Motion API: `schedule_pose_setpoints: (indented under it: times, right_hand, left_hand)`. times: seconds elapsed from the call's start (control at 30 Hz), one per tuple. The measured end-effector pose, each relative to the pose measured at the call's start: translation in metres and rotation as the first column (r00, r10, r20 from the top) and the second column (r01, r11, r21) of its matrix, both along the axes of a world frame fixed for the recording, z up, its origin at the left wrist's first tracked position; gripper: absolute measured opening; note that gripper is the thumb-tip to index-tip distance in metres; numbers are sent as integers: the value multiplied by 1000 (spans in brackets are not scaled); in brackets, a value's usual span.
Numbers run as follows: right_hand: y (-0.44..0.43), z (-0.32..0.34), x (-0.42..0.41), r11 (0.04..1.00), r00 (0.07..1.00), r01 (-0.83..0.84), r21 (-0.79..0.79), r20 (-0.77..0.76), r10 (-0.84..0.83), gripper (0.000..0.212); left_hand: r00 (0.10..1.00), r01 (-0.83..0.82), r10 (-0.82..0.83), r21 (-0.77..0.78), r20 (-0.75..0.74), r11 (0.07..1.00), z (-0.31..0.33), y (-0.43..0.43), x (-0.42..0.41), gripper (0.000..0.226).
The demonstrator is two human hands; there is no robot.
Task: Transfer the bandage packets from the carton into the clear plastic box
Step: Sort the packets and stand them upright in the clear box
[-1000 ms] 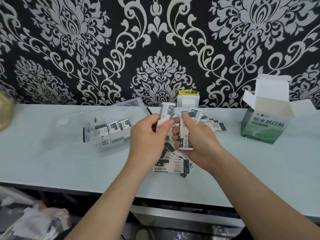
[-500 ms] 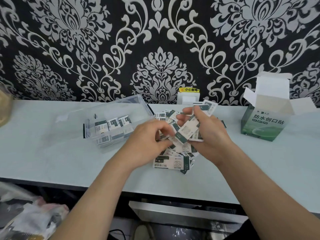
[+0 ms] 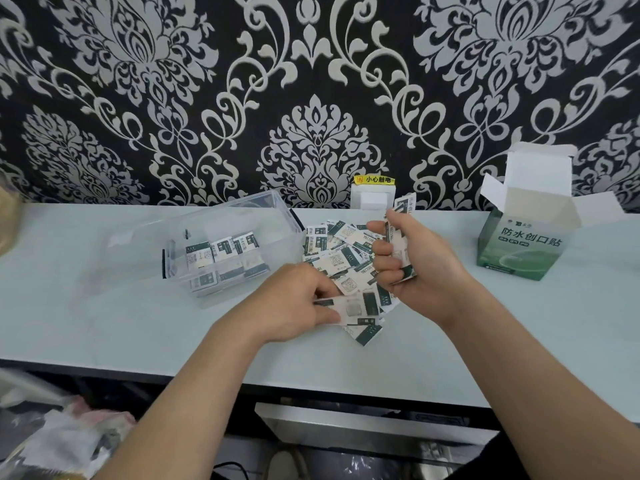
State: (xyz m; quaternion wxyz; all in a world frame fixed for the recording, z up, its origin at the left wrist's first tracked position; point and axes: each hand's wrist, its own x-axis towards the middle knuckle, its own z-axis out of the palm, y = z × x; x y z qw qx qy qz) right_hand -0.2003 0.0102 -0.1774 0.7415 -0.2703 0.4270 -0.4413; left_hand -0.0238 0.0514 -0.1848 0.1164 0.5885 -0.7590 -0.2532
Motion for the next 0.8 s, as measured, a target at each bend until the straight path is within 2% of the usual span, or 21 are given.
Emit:
schedule_pose_setpoints:
  times: [0.07,0.13,0.17,0.2,0.27,0.3,0.33,0.4,0.47,0.53,0.6,0.7,0.8]
  right_hand:
    - [-2,-1,-2,1000,1000,-1,-17,-22,1,28]
    - [-2,0,-3,999,1000,-15,-40,-8,14,34]
    - [-1,1,-2,998,999,-30,-54,11,31,38]
    - [1,2,0,996,998,-57,-72,30,60,41]
    - [7,4,7,980,989,-140,-140,25,145,40]
    - [11,4,12,967,983,-180,-183,-6,182,36]
    - [14,4,18,956,980,-201,-213,-47,195,33]
    - [18,2,27,960,985,-158,-229,-105,138,26]
    - [18,1,31,973,991,-96,-208,-115,74,24]
    - [15,1,29,981,991,-68,-182,-124,45,25]
    - [13,2,24,986,991,-41,-164,-130,20,20]
    - [13,3,20,981,981,-105,-161,-178,76,14]
    - [15,-3,21,946,893,-274,-175,-412,182,21]
  left_hand:
    - [985,-86,91,41,-150,995,7,1,9,6]
    - [905,-211,212,45,-367,977,15,2,14,6]
    - [810,-275,269,69,-521,959,17,2,12,9]
    - [675,-318,317,125,-666,940,19,2,7,13]
    - [402,-345,379,245,-834,906,19,4,-9,16]
    - [323,-360,396,276,-859,891,18,4,-18,19]
    - [299,-382,408,283,-863,880,15,4,-27,23]
    - [383,-443,396,210,-835,872,9,2,-42,37]
    - [546,-483,344,49,-764,874,6,-1,-48,52]
    - [763,-456,280,-179,-583,872,6,-2,-46,70]
    - [917,-323,199,-350,-346,879,7,-1,-40,91]
    - [986,-81,18,-378,-168,922,7,4,-35,119]
    - [992,46,-88,-386,-91,921,2,6,-38,124]
